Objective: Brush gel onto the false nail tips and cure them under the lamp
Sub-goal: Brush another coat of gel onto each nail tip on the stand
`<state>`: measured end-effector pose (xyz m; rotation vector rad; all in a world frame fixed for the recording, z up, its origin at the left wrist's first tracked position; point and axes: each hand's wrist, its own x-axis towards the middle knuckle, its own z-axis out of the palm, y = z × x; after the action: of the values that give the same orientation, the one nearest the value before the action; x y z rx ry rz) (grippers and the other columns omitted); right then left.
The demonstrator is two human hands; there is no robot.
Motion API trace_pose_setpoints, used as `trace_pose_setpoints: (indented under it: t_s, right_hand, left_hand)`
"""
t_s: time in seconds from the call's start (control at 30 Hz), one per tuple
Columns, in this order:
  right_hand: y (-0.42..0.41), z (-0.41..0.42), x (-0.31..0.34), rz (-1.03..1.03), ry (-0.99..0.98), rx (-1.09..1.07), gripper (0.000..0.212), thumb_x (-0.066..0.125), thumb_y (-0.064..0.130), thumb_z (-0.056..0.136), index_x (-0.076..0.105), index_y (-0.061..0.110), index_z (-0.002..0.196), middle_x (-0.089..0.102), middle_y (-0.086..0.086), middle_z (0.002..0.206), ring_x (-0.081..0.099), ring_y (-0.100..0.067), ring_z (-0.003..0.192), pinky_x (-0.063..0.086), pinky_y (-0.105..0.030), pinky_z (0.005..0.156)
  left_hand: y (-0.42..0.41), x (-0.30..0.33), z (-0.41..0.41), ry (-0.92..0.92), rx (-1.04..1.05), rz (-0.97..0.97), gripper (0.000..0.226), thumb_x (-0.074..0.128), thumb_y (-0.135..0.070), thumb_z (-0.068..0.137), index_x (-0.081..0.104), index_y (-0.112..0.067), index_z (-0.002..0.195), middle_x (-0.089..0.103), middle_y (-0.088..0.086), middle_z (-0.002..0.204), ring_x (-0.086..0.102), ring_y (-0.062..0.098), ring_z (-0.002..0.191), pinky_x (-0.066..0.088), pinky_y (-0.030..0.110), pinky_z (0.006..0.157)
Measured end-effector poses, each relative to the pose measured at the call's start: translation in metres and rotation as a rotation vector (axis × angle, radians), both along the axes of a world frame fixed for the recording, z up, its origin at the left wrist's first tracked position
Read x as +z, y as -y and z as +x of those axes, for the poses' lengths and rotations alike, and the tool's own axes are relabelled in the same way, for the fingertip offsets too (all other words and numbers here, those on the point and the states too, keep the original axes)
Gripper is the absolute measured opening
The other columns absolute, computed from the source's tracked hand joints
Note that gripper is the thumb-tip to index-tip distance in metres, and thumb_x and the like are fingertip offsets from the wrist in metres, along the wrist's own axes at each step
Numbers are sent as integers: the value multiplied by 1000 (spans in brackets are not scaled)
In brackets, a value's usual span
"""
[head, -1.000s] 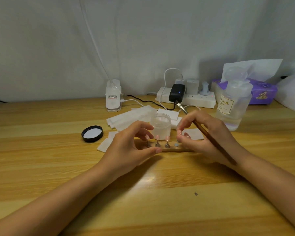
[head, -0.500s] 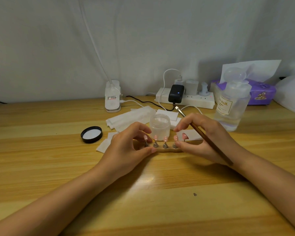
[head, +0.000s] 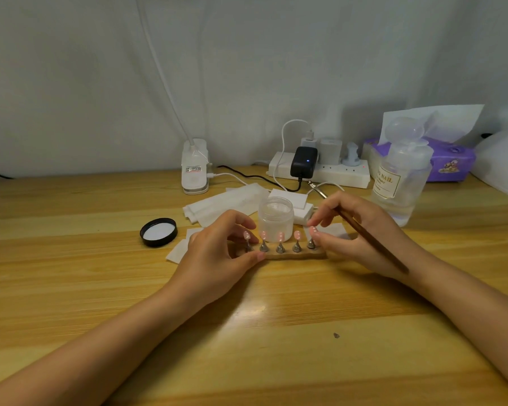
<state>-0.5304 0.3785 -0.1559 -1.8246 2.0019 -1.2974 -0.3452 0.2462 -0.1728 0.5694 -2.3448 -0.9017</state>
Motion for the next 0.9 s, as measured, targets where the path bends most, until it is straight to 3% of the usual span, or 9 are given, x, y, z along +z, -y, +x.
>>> trace_pose_setpoints:
  t_s: [0.13, 0.33, 0.4, 0.5, 0.7, 0.9]
  right_hand:
    - [2, -3, -1, -28, 140, -29, 17, 70, 10, 77, 58, 17, 88, 68, 9, 82, 62, 1, 78, 47, -11, 70]
    - [3, 5, 3, -167, 298, -112, 22, 69, 14, 75, 54, 26, 86, 67, 10, 81, 64, -6, 81, 50, -33, 82]
    - [5, 14, 7, -200, 302, -108, 22, 68, 14, 75, 53, 26, 87, 67, 7, 82, 64, -7, 81, 51, -32, 81]
    - [7, 31, 10, -230, 302, -53, 24, 70, 11, 76, 53, 23, 89, 65, 7, 82, 64, -5, 78, 53, -24, 76]
    - [9, 59, 5, -194, 294, 42, 30, 73, 9, 74, 54, 24, 90, 66, 7, 85, 65, -4, 80, 53, -27, 77]
    - [10, 65, -1, -226, 379, 69, 33, 72, 3, 75, 53, 24, 90, 66, 7, 88, 67, -7, 82, 53, -22, 77]
  left_hand:
    - [0, 1, 0, 2, 1, 1, 35, 74, -27, 72, 47, -40, 90, 60, -17, 87, 57, -2, 90, 47, 21, 83]
    - [-4, 2, -2, -27, -7, -32, 33, 72, -28, 73, 48, -39, 93, 57, -18, 94, 55, 3, 95, 47, 31, 88]
    - [-6, 4, 0, -98, -4, -83, 32, 73, -37, 73, 49, -38, 94, 55, -20, 98, 52, 0, 97, 42, 43, 93]
    - [-12, 7, 1, -220, -31, -211, 36, 63, -52, 69, 55, -30, 95, 57, -19, 97, 53, 0, 93, 43, 51, 86]
    - [-13, 6, 0, -301, -50, -403, 35, 62, -44, 71, 63, -15, 89, 55, -23, 90, 52, -3, 84, 37, 36, 76]
    - [-12, 4, 2, -314, -79, -383, 20, 60, -39, 73, 61, -23, 84, 55, -23, 81, 48, -10, 78, 35, 26, 71]
